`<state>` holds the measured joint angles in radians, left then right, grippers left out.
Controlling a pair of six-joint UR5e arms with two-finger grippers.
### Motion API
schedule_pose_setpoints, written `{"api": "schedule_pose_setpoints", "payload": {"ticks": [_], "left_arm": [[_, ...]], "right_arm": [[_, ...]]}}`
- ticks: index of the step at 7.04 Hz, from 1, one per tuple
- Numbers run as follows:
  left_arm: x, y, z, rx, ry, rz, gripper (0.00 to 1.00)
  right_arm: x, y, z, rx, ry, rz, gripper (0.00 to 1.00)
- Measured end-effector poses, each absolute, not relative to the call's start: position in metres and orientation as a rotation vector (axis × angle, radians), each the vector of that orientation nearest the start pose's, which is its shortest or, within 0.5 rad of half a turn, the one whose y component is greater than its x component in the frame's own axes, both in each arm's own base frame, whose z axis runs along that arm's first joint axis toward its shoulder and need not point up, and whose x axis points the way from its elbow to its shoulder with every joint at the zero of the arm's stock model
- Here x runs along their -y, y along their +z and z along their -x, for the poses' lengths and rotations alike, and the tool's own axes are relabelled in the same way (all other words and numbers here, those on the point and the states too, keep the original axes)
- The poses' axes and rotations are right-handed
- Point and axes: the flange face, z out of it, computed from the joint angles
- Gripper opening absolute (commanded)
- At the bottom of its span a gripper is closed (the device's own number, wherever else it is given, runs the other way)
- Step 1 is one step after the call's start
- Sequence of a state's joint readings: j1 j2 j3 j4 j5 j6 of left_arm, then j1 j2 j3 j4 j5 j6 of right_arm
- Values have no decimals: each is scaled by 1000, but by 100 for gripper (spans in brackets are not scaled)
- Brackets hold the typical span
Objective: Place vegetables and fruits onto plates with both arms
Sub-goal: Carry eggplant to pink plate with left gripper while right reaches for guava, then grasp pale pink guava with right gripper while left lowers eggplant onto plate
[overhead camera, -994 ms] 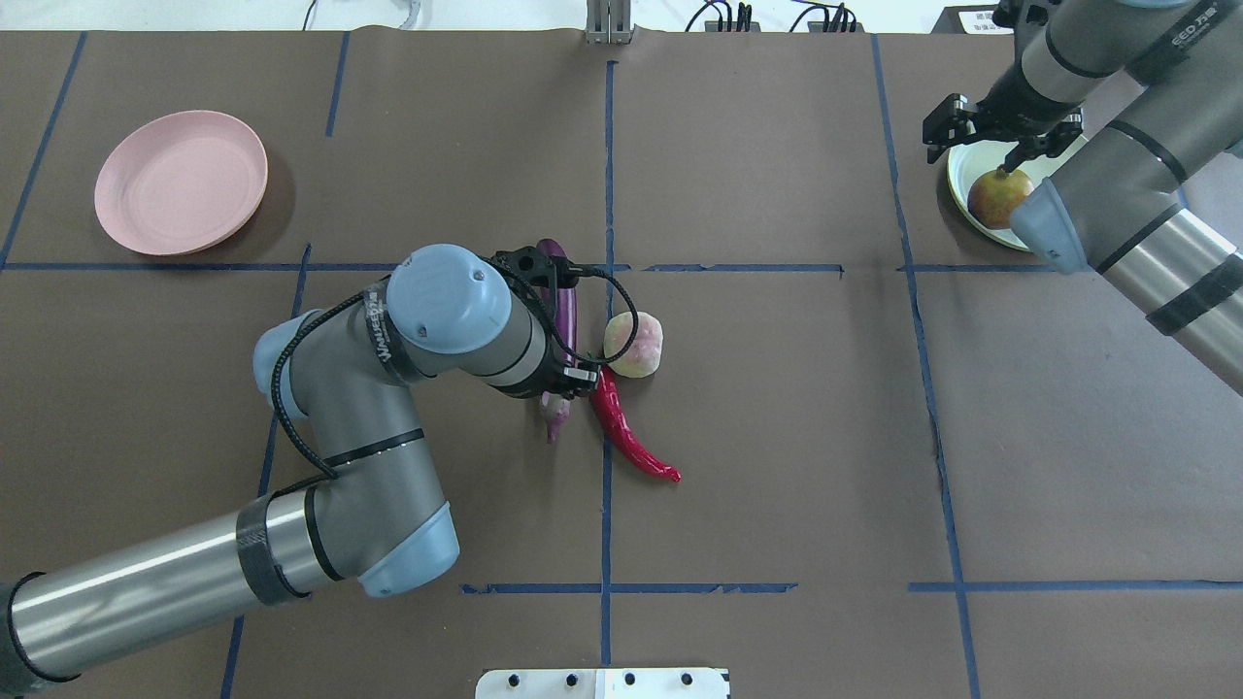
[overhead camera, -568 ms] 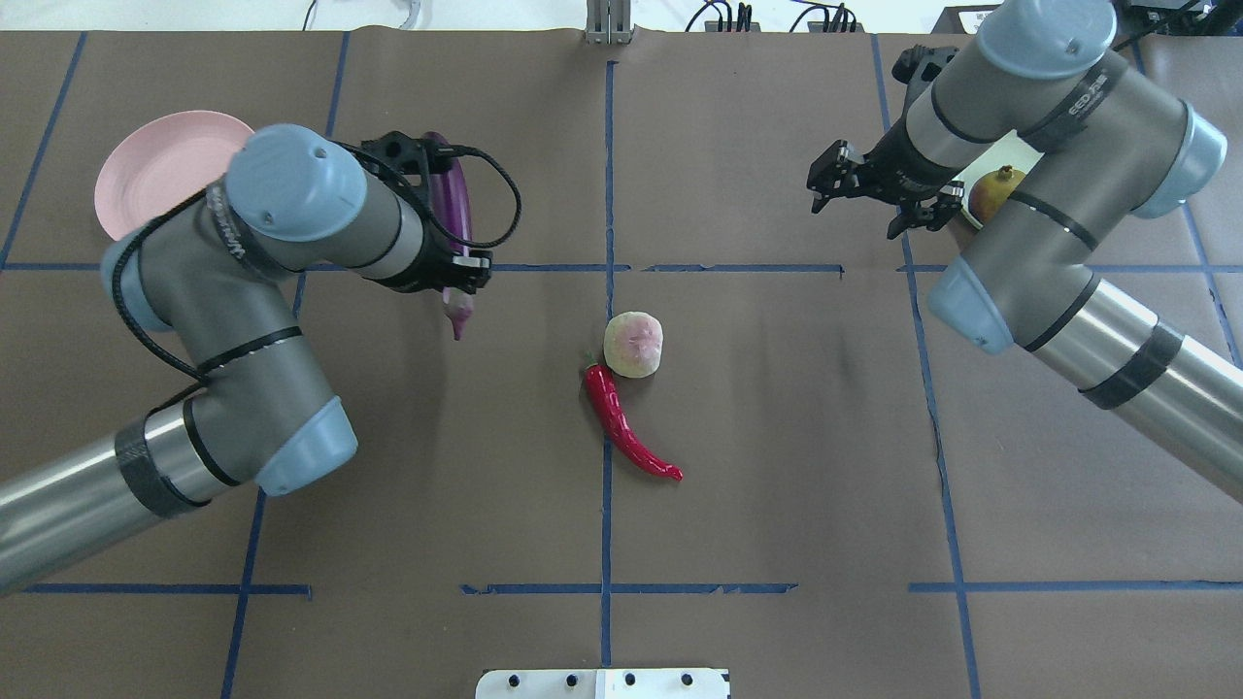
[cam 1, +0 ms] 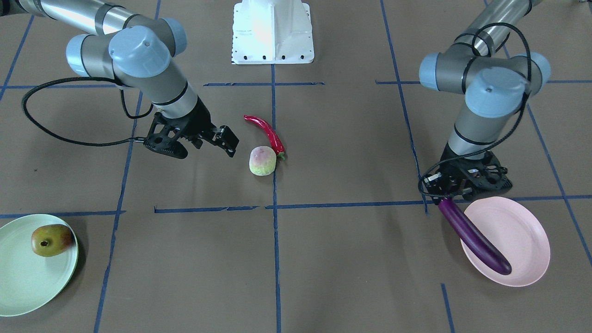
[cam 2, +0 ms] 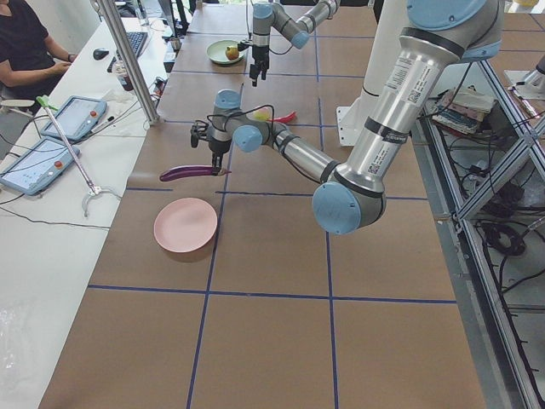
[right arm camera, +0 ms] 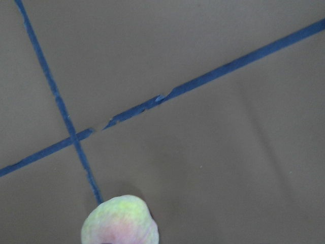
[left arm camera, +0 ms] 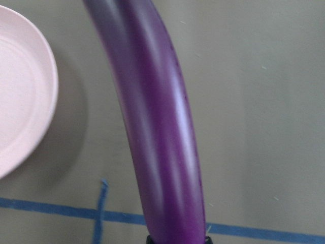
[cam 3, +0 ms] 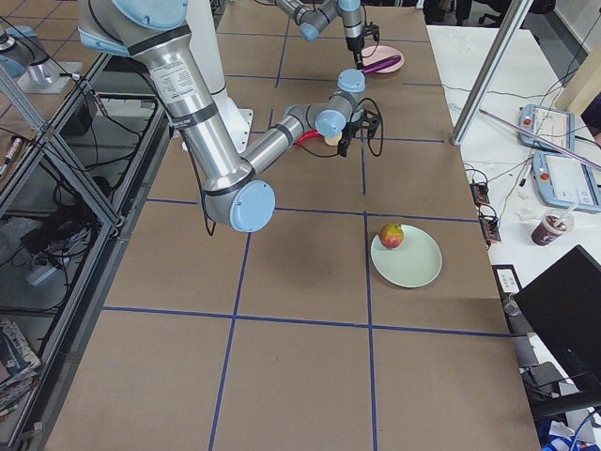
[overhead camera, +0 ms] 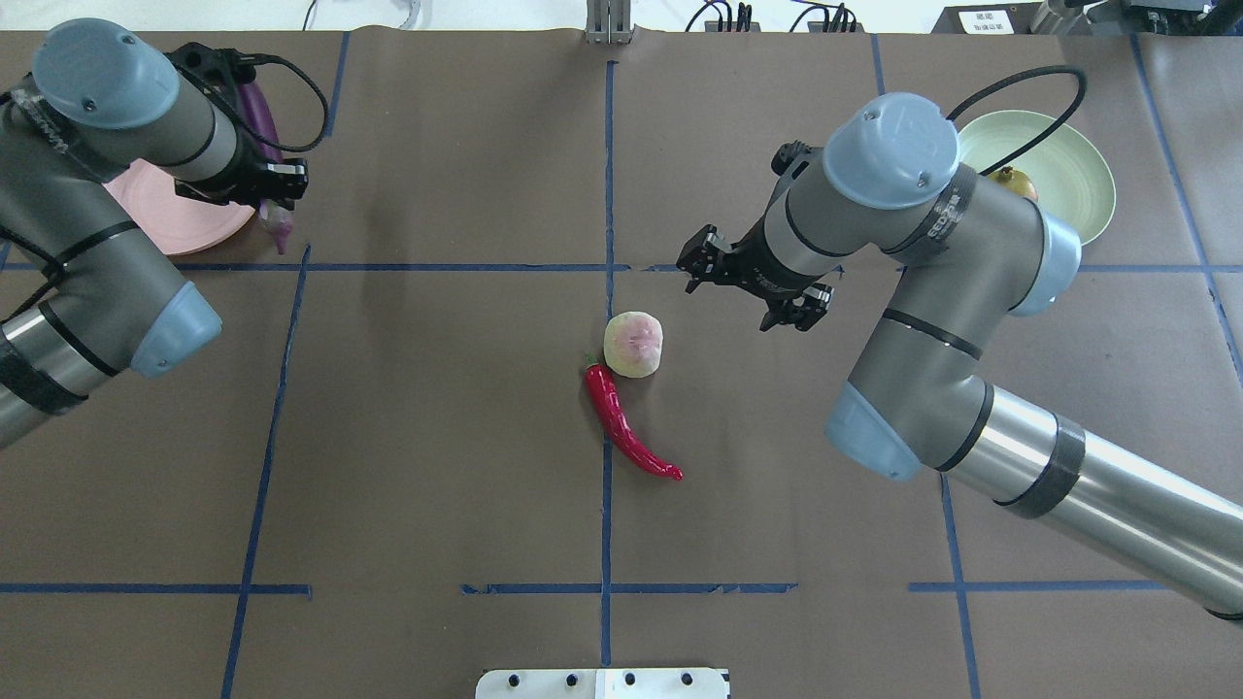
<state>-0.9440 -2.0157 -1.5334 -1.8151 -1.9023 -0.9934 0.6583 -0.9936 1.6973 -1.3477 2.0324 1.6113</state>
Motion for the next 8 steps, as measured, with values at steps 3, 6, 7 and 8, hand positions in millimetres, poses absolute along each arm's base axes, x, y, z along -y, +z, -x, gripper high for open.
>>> {"api": "schedule_pose_setpoints", "payload": {"ticks": [3,6,7,8], "left_arm": [[672,503,-257,-540,-133,-165,58],[681,520,-246,-519,-79,-163,100],[681,517,-243,-542,-73,-159,100],[682,513,-239,-580,-71,-146,100]], "right_arm": [[443,199,517,1021,500,148,100],[460,191,579,954,613,139,100],[468,195,591,928,637,124,100],[471,199,596,908,649,115,100]]}}
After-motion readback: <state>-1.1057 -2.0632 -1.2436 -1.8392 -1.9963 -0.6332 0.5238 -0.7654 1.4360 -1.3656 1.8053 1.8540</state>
